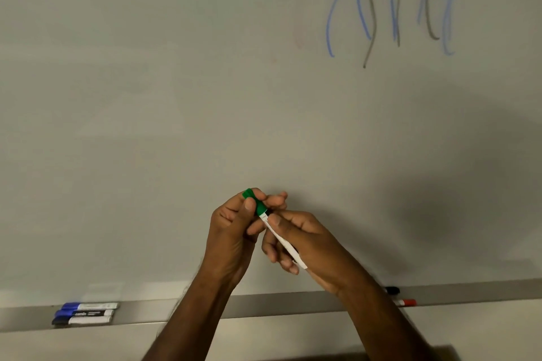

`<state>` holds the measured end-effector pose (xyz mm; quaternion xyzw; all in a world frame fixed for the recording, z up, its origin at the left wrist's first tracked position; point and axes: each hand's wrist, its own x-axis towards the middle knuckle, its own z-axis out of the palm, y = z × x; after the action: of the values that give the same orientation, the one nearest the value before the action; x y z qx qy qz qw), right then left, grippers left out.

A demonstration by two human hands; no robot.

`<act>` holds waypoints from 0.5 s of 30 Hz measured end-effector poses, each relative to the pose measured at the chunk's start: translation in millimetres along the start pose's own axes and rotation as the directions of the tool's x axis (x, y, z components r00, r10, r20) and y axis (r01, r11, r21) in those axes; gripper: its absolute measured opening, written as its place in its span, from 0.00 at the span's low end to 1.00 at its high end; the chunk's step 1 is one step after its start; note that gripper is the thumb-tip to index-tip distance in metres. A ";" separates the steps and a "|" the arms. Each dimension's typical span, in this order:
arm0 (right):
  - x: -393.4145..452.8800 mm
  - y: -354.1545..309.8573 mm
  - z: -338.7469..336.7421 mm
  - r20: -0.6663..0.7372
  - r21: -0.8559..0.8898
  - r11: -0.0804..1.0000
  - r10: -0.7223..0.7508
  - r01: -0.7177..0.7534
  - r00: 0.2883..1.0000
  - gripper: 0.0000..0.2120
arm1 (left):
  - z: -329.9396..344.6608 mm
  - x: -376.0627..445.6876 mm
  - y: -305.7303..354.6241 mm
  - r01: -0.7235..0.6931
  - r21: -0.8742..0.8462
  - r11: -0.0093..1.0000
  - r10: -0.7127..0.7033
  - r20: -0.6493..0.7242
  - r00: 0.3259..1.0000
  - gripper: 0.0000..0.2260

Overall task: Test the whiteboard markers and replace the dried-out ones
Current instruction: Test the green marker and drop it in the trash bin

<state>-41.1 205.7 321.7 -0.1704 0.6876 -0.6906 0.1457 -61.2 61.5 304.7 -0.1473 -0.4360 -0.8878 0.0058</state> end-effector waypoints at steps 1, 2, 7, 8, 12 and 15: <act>0.9 -0.9 2.0 -0.016 -0.019 1.000 -0.010 0.010 1.000 0.15 | 0.3 -0.1 2.6 -0.018 0.010 1.000 0.018 -0.005 1.000 0.15; 1.9 -0.9 3.3 -0.039 -0.035 0.999 -0.025 0.023 0.999 0.14 | 0.4 -0.2 4.2 -0.038 0.025 0.999 0.039 -0.019 0.999 0.14; 5.5 2.9 11.1 -0.174 -0.246 0.960 -0.181 0.135 0.968 0.12 | 2.7 -1.8 7.5 -0.087 0.104 0.991 0.097 -0.101 0.990 0.10; 6.0 3.7 12.5 -0.193 -0.321 0.933 -0.232 0.163 0.953 0.10 | 3.2 -2.9 7.6 -0.095 0.114 0.989 0.109 -0.118 0.987 0.10; 10.1 12.5 17.4 -0.267 -0.643 0.732 -0.491 0.226 0.829 0.12 | 6.9 -6.8 6.4 -0.152 0.127 0.980 0.174 -0.192 0.966 0.08; 13.5 17.8 23.0 -0.221 -0.875 0.457 -0.671 0.159 0.708 0.16 | 12.2 -7.8 4.8 -0.175 0.126 0.977 0.203 -0.265 0.943 0.10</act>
<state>-43.8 178.9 304.3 -0.1853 0.8640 -0.3302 -0.3318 -50.0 67.1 313.4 -0.0624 -0.4591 -0.8718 0.1591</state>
